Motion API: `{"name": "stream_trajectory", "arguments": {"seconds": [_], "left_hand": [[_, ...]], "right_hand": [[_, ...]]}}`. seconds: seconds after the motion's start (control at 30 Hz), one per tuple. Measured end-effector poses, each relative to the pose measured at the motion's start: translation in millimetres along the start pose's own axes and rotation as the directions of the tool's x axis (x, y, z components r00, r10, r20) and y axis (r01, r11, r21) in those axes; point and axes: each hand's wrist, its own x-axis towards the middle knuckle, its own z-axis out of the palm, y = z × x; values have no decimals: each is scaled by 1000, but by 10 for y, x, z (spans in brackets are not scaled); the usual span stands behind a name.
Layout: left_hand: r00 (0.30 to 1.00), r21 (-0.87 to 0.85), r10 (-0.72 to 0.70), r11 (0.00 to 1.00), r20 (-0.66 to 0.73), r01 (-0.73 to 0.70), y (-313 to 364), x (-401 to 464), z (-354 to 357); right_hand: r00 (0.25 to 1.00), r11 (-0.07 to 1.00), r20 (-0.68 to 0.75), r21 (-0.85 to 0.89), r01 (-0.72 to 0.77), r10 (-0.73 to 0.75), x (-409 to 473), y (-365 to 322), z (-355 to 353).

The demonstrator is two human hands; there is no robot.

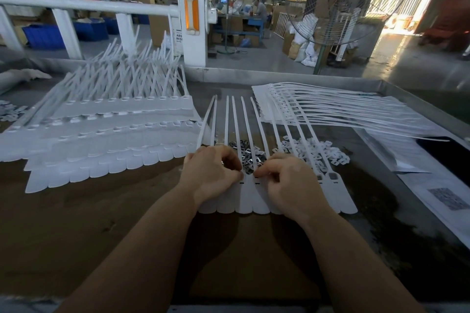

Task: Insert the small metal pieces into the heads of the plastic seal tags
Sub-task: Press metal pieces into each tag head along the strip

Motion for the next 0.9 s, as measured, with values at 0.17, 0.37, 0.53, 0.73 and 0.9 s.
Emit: {"name": "stream_trajectory", "arguments": {"seconds": [0.17, 0.37, 0.53, 0.73, 0.9], "left_hand": [[1000, -12, -8, 1000, 13, 8, 10, 3, -8], [1000, -13, -13, 1000, 2, 13, -2, 12, 4], [1000, 2, -13, 1000, -14, 13, -20, 13, 13], [1000, 11, -20, 1000, -15, 20, -24, 10, 17], [1000, 19, -10, 1000, -22, 11, -21, 1, 0]], "right_hand": [[998, 989, 14, -127, 69, -67, -12, -14, -21], [993, 979, -6, -172, 111, -114, -17, -7, -25], [990, 955, 29, -259, 142, -140, -12, -23, -17], [979, 922, 77, -329, 205, -190, -23, -8, -32], [997, 991, -51, -119, 54, -61, -13, 11, 9]]}}
